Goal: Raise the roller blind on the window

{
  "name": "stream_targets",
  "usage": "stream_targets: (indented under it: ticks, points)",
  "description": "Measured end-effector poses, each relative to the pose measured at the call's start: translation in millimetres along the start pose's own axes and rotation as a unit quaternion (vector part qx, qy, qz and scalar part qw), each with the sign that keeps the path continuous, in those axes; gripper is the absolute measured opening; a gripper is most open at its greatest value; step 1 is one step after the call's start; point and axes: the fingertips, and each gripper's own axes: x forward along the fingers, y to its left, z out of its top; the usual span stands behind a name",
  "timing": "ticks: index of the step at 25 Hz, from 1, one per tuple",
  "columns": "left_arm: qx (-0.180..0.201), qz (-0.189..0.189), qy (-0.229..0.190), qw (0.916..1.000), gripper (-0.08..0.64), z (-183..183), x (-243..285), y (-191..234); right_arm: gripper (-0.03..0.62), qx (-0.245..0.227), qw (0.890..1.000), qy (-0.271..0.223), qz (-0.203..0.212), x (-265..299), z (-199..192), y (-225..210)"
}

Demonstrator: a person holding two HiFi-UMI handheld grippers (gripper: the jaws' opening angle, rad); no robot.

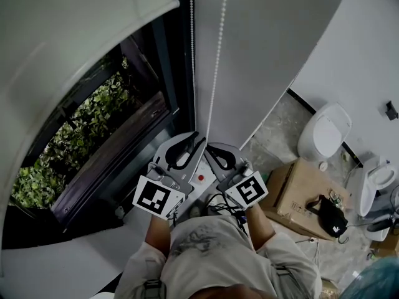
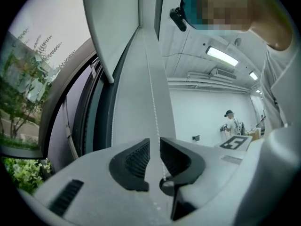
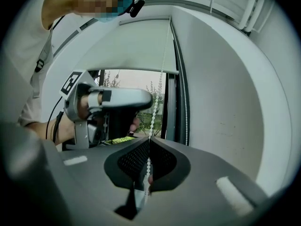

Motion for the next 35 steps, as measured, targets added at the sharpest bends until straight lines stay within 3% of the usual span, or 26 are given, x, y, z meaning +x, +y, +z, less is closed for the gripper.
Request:
stream_targets:
  ticks: [11,19,35]
  points:
    - [0.023,-0.009,-0.062,0.9978,0.078,68.2,24.5,-2.5,0.011,-0.008,1.0,-0.002,0.004,1.2,1.6,5.6]
    - [0.03,0.013,-0.051,0.9982,0.012,60.1,27.0,3.7,0.011,-0.011,1.0,0.0,0.002,2.2,1.0,4.6]
    - [0.001,0.014,-0.001,0.9999,0.011,1.8,16.7,5.7,0.011,0.001,0.997,0.073,0.008,-2.5,-62.6,12.4]
